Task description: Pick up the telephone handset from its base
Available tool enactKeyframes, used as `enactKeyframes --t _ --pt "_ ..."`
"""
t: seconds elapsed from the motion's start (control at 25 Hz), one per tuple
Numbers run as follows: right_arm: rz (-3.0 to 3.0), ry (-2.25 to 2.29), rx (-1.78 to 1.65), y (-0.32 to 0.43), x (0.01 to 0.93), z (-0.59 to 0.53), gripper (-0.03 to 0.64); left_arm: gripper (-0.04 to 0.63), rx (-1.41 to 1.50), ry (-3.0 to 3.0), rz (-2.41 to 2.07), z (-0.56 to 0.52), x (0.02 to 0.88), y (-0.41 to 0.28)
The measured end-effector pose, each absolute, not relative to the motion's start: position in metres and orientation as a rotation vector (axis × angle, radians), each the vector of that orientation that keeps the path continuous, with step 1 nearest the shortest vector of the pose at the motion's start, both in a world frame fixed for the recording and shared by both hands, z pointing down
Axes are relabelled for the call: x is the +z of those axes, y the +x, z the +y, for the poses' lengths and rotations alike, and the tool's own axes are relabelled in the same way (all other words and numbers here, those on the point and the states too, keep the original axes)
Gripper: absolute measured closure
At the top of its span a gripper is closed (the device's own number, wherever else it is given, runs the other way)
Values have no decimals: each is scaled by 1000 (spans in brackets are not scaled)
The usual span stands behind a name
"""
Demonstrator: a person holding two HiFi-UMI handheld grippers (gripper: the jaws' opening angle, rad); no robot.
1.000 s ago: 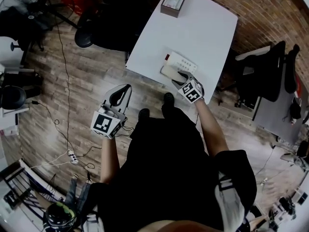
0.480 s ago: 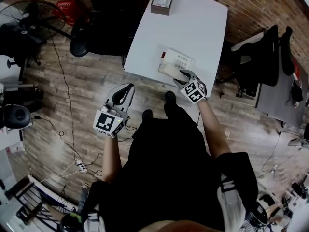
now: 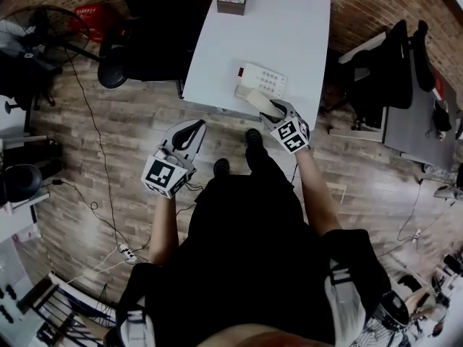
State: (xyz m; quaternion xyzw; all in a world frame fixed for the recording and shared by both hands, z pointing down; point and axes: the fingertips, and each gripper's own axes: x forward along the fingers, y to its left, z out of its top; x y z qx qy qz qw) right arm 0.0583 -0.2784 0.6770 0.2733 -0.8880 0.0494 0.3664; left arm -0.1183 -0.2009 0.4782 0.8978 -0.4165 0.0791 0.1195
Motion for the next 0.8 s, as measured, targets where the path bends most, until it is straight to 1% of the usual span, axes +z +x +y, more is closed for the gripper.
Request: enactKeyframes --t 0.48,0.8 --pt "-2319 860 167 54 638 -244 405 575 242 2713 -1067 -189 475 -115" --pt "-2347 917 110 44 604 -217 405 575 251 2796 -953 -172 469 -105"
